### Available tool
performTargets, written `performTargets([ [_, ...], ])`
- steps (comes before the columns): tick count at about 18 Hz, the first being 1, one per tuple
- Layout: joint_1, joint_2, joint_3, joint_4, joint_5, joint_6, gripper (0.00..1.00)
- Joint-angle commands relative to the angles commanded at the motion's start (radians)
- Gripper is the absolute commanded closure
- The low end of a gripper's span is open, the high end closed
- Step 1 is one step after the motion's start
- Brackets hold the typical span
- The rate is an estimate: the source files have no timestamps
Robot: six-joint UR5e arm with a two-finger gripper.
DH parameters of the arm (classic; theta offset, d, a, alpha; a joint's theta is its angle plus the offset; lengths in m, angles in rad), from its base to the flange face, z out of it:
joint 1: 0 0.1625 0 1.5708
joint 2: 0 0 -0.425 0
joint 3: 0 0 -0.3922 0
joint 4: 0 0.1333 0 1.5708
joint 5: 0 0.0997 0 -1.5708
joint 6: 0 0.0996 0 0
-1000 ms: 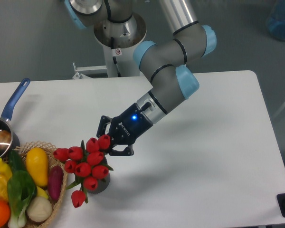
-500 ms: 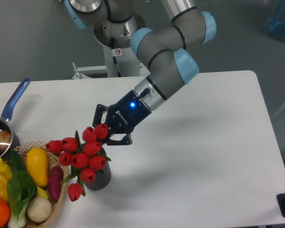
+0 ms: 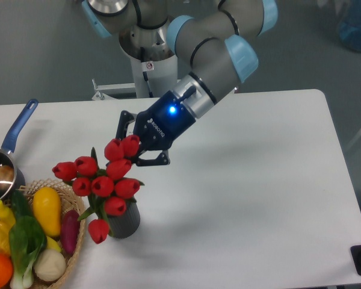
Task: Pick up the flowers from the vase
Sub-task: 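Lift the gripped tulip bouquet up out of the grey vase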
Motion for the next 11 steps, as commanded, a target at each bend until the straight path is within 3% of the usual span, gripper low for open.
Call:
performTargets([
  [4, 0.021, 0.035, 0.003, 0.000, -0.002, -0.043, 0.98],
  [11, 0.049, 0.037, 0.051, 0.000, -0.028, -0.083, 0.98],
])
